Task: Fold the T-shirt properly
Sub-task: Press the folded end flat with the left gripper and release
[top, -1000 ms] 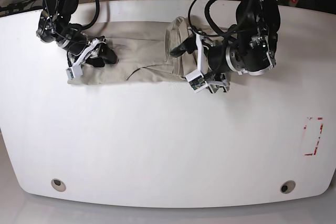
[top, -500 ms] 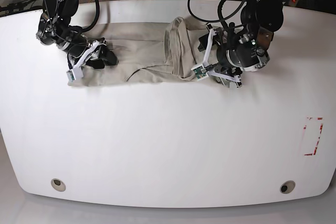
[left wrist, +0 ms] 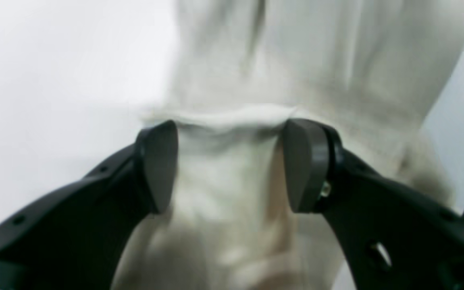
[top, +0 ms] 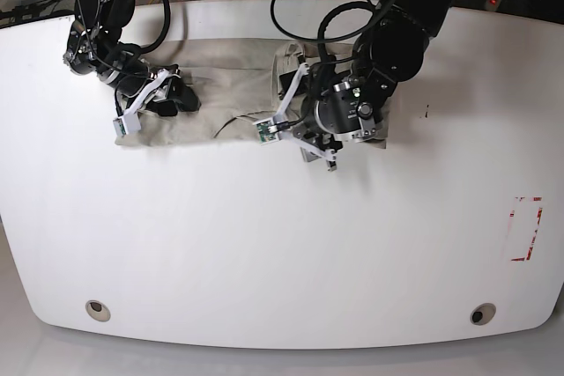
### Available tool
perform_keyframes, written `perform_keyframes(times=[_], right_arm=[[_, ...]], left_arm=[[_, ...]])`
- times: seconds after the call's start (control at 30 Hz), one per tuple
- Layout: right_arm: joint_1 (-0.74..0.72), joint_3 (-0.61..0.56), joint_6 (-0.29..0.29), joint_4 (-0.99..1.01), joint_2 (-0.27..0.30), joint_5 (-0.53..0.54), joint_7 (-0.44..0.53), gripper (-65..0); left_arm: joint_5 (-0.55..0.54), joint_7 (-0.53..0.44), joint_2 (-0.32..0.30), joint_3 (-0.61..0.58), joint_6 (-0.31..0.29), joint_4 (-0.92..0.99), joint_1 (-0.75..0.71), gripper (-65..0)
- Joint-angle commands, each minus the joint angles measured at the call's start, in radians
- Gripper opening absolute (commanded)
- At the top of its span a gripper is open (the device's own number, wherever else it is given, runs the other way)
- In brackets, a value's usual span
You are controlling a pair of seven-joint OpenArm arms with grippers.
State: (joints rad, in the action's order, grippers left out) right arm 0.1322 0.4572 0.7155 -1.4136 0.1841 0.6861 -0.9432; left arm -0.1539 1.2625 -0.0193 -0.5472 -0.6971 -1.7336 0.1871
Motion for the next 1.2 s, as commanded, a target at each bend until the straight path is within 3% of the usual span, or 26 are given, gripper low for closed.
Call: perform_keyframes(times=[0.0, 0.23, 0.33, 0.63, 0.77, 0.9, 1.17], right_arm=[[0.01, -0.004, -0.017, 0.001, -0.008, -0.058, -0.061, -32.3], [0.007, -0.004, -0.017, 0.001, -0.013, -0.058, -0.061, -32.3], [0.004, -0.004, -0.017, 0.001, -0.013, -0.058, -0.061, -32.3], [0.002, -0.004, -0.017, 0.001, -0.013, -0.058, -0.061, -32.3], [0.002, -0.004, -0.017, 0.001, -0.015, -0.058, -0.06, -32.3], [0.001, -0.002, -0.017, 0.001, -0.015, -0.058, -0.058, -32.3], [0.002, -0.002, -0.017, 0.001, -0.015, -0.058, -0.058, -32.3]], left_arm=[[-0.009, -0.014, 0.042, -0.017, -0.001, -0.018, 0.041, -27.4], [-0.009, -0.007, 0.109, -0.049, -0.001, -0.024, 0.084, -27.4], [-0.011, 0.018, 0.1, -0.047, -0.001, -0.092, 0.101, -27.4], [-0.011, 0.065, -0.097, 0.1, -0.001, -0.187, 0.03, -27.4], [-0.009, 0.053, -0.161, 0.137, -0.001, -0.177, -0.005, -32.9], [-0.009, -0.002, -0.187, 0.138, -0.001, -0.122, -0.034, -38.6], [-0.009, -0.054, -0.179, 0.028, -0.001, 0.011, -0.019, -40.6]])
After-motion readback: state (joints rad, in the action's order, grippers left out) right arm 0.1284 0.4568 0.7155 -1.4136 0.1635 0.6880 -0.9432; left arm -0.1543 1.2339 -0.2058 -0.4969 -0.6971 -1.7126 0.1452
